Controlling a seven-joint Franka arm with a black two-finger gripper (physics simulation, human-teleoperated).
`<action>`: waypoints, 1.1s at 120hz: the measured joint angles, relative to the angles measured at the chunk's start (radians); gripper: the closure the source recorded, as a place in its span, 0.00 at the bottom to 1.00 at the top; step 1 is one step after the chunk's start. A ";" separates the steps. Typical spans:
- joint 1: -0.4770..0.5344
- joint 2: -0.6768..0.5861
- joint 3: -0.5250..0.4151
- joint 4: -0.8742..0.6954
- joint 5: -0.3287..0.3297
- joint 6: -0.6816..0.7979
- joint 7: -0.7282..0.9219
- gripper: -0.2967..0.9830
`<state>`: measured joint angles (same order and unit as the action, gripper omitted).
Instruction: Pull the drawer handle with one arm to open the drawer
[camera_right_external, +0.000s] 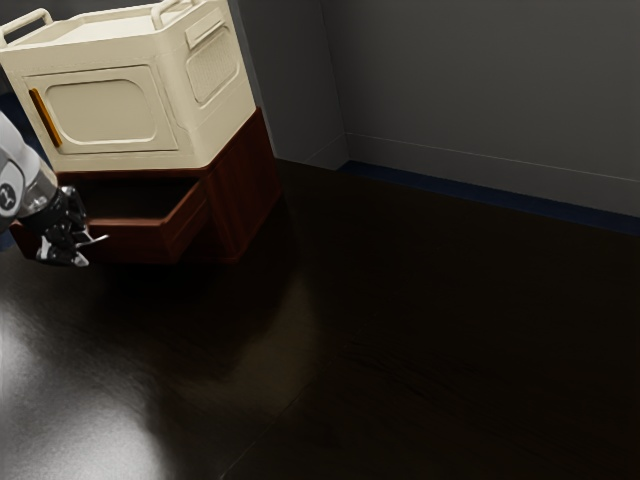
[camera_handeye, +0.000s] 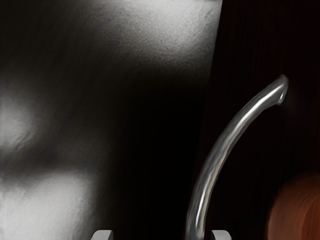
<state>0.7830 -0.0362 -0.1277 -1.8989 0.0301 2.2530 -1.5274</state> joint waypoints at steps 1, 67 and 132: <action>0.000 0.000 0.000 -0.001 0.000 0.000 0.000 0.62; 0.013 -0.100 0.000 -0.117 -0.024 0.026 -0.005 0.62; 0.019 -0.137 0.000 -0.152 -0.030 0.030 -0.004 0.61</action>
<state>0.8020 -0.1728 -0.1276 -2.0511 -0.0002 2.2831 -1.5316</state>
